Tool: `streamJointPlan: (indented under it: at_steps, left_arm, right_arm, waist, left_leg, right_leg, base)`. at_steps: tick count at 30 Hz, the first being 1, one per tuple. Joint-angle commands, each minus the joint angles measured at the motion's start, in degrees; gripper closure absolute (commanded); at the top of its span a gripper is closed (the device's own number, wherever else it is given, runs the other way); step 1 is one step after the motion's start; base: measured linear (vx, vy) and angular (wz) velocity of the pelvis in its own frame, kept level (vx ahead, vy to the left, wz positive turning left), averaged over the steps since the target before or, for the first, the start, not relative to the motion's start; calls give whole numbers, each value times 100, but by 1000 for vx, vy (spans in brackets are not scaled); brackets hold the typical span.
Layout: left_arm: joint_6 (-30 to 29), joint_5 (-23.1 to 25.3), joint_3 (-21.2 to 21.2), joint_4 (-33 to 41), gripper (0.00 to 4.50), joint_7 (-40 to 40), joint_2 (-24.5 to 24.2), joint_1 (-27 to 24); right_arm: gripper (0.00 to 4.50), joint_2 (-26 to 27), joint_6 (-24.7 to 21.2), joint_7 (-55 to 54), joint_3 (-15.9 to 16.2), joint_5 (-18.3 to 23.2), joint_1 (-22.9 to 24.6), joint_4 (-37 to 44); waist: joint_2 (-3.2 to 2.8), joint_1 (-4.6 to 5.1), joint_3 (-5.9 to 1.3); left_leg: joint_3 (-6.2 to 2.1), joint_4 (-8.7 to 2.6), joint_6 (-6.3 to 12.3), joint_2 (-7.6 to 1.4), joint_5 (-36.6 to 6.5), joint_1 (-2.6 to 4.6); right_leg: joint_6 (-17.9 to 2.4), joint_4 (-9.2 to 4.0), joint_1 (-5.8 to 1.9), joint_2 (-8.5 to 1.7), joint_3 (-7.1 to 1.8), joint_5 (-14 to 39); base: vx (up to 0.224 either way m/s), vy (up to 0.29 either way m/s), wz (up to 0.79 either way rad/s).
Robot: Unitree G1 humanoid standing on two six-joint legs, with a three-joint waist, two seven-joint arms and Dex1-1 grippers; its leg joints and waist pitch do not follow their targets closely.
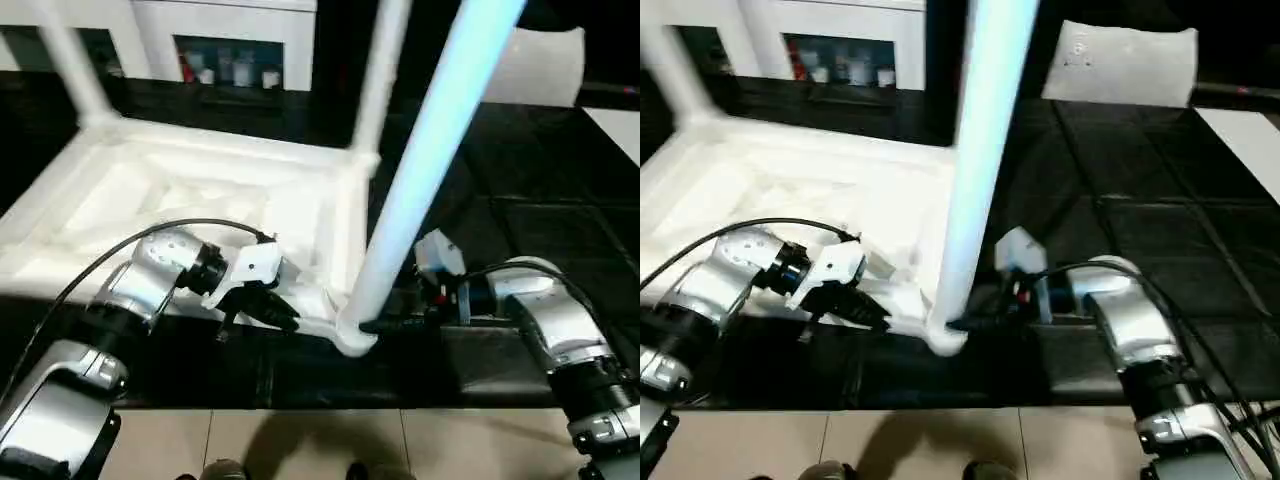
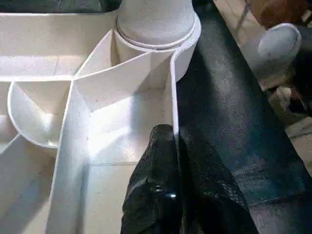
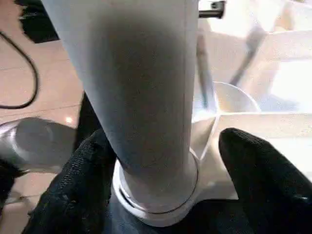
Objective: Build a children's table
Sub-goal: Rotate leg to tighten
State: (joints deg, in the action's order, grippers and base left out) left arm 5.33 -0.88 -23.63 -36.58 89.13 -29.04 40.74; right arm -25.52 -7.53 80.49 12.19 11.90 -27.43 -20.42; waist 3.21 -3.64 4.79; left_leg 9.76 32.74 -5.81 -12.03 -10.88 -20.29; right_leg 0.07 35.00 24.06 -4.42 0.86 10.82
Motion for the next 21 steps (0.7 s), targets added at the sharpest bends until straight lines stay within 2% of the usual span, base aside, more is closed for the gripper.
streamJointPlan:
  at_steps: [1, 9, 14, 17, 21]
  left_arm:
    - [178, 70, -473, 15, 450, 337, 22, 68]
    - [355, -52, -743, -135, 450, 337, 56, 210]
    - [460, -106, -867, -256, 450, 337, 77, 299]
    - [479, -95, -851, -308, 450, 337, 96, 313]
    - [339, -13, -541, -399, 450, 277, 222, 257]
  right_arm:
    - [145, -48, 87, 90, 28, -1, -165, -137]
    - [203, 34, 178, 325, 161, 37, -275, -258]
    - [241, 81, 221, 407, 202, 48, -293, -317]
    - [252, 88, 223, 420, 214, 61, -282, -316]
    - [255, 135, -1, 286, 178, 162, -98, -97]
  waist:
    - [6, 18, -370]
    - [8, -2, -396]
    - [7, -17, -393]
    - [2, -22, -386]
    - [14, -21, -388]
  left_leg:
    - [112, -291, 560, -68, -499, 9]
    - [117, -273, 564, -61, -417, 17]
    - [115, -275, 563, -70, -457, 13]
    - [111, -281, 505, -67, -534, 15]
    - [116, -279, 493, -62, -522, 24]
  right_leg:
    - [-1648, -261, -342, -195, -125, 71]
    - [-1719, -238, -355, -191, -120, -91]
    - [-1722, -243, -355, -199, -118, -20]
    - [-1687, -254, -353, -197, -120, 107]
    - [-1671, -260, -360, -187, -125, 95]
  base:
    - [0, 0, 0]
    - [0, 0, 0]
    - [0, 0, 0]
    - [0, 0, 0]
    - [0, 0, 0]
